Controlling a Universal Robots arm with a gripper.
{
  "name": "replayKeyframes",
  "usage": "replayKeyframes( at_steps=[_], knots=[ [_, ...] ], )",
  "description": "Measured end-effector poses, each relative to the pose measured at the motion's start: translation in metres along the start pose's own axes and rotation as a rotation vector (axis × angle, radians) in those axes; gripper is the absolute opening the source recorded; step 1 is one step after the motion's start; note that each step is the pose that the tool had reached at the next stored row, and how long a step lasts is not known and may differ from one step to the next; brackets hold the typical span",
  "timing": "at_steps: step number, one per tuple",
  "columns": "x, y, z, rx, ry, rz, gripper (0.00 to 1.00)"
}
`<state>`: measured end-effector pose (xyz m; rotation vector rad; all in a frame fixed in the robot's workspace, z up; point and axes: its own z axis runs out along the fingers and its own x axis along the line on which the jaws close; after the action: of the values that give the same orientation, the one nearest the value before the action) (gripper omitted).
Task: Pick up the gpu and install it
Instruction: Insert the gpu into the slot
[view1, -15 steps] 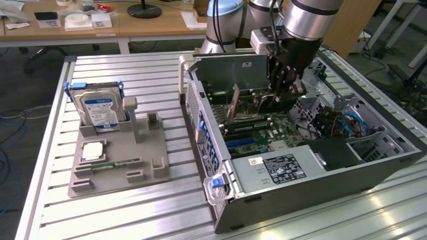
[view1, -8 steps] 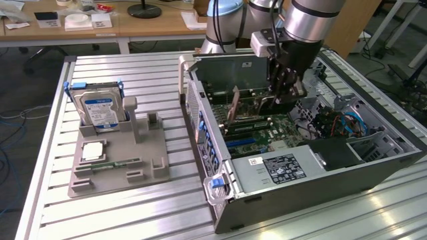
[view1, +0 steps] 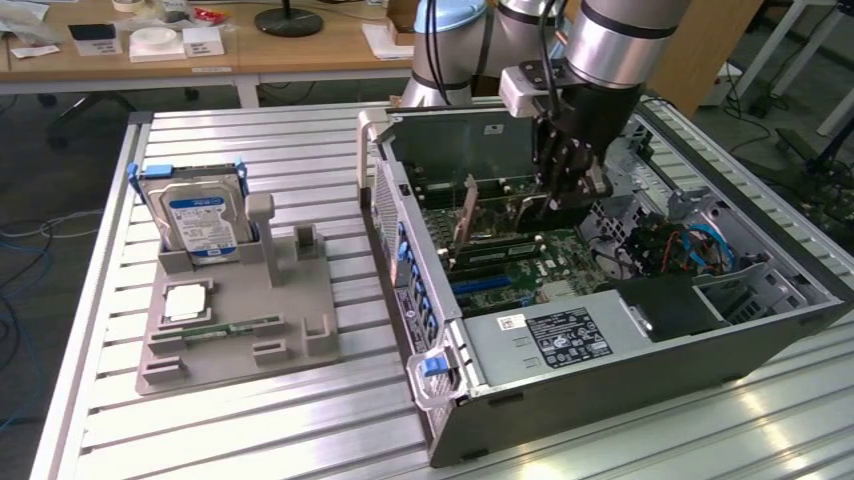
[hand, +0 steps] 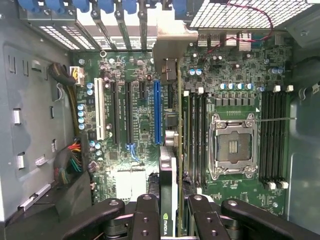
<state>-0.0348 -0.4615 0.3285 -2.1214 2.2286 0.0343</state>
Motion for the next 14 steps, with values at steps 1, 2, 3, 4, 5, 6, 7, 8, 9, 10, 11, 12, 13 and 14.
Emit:
replayKeyframes(
  at_steps=[1, 2, 3, 4, 5, 6, 7, 8, 9, 10, 11, 12, 13, 14],
  knots=[
    [0.001, 0.0002, 0.0, 0.0001, -0.0002, 0.0, 0.27],
    [0.0023, 0.0003, -0.0001, 0.0, -0.0002, -0.001, 0.27],
    [0.0034, 0.0005, -0.0002, -0.0001, 0.0, -0.001, 0.27],
    [0.0044, 0.0006, -0.0002, -0.0001, 0.0, -0.001, 0.27],
    [0.0052, 0.0007, -0.0001, -0.0001, 0.0, -0.001, 0.27],
    [0.0056, 0.0011, 0.0004, 0.0, -0.0002, -0.002, 0.27],
    [0.0058, 0.0016, 0.0012, 0.0, -0.0001, -0.002, 0.27],
    [0.006, 0.0023, 0.0021, 0.0, -0.0001, -0.002, 0.27],
    [0.0061, 0.003, 0.0031, -0.0001, -0.0002, -0.002, 0.27],
    [0.0062, 0.0037, 0.004, -0.0001, 0.0, -0.002, 0.27],
    [0.0064, 0.0044, 0.0048, -0.0001, -0.0001, -0.002, 0.27],
    [0.0065, 0.005, 0.0055, -0.0001, -0.0001, -0.002, 0.27],
    [0.0065, 0.0055, 0.0058, -0.0002, 0.0, -0.003, 0.27],
    [0.0066, 0.0059, 0.0058, -0.0003, 0.0003, -0.003, 0.27]
  ],
)
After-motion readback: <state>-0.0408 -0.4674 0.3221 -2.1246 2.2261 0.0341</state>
